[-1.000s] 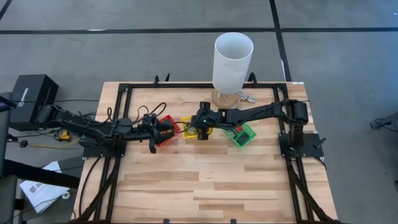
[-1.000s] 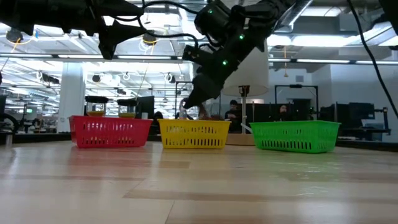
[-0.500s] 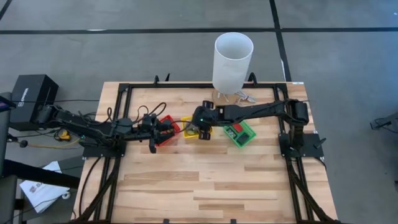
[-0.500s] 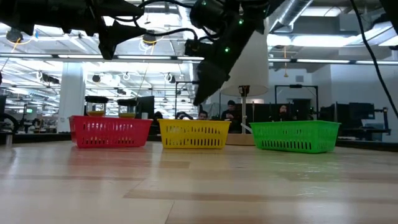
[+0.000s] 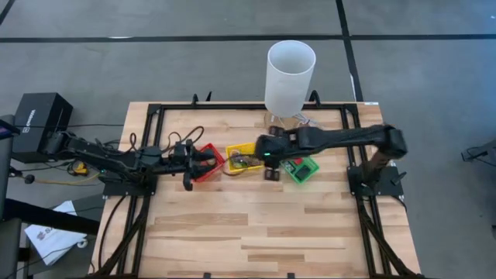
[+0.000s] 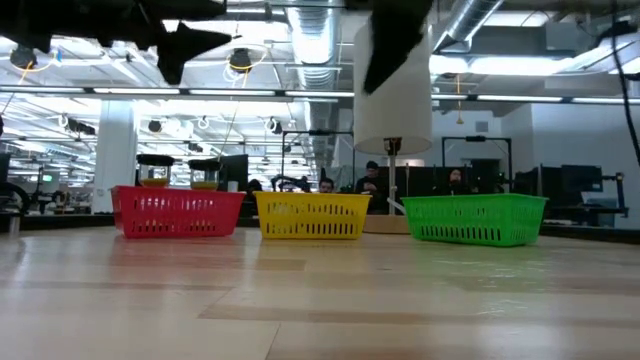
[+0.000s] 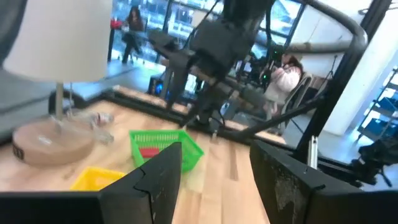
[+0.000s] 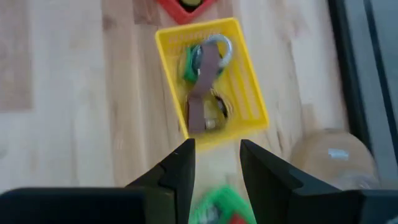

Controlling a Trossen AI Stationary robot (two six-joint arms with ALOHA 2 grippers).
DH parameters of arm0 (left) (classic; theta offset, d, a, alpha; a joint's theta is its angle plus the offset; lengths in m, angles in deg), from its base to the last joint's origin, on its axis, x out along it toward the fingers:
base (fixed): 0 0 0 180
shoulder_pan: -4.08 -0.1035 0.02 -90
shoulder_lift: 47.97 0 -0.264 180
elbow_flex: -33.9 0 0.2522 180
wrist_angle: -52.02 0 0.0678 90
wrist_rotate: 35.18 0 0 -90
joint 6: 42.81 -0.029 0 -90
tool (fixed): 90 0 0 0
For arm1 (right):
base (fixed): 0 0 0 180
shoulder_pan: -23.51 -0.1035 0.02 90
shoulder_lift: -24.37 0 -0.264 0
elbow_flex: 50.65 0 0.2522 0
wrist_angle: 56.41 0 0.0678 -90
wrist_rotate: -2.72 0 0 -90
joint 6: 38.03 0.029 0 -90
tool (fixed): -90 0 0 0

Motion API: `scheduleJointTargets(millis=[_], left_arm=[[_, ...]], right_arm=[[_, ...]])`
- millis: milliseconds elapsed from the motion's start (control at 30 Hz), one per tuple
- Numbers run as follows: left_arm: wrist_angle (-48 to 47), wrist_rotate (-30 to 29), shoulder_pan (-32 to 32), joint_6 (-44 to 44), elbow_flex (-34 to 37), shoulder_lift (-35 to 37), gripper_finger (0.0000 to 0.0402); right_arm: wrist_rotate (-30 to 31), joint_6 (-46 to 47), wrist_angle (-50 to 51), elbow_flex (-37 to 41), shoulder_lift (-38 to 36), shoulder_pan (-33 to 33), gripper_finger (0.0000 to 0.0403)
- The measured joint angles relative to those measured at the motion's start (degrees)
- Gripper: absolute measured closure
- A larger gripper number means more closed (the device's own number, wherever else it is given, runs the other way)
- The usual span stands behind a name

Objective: Pick & Place Office items
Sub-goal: Return to Home Position

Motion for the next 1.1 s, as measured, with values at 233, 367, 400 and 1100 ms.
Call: scheduleJointTargets(millis=[233, 367, 400, 1100], left_arm=[[-1.7, 0.0, 1.5, -6.4, 0.0, 4.0, 0.0236], [-3.6, -0.1, 2.2, -13.1, 0.0, 6.9, 0.0272], [-3.8, -0.2, 2.3, -14.8, 0.0, 7.4, 0.0282], [-4.6, 0.3, 2.1, -31.4, 8.7, 24.2, 0.0373]], right_arm=[[0.1, 1.6, 1.9, 9.0, -15.4, -3.6, 0.0295], [-0.1, 2.4, -5.0, 23.5, -27.1, -4.9, 0.0321], [-0.1, 0.8, -6.6, 27.1, -29.9, -5.5, 0.0327], [-1.8, -8.0, -37.2, 62.4, -81.9, -10.4, 0.0372]])
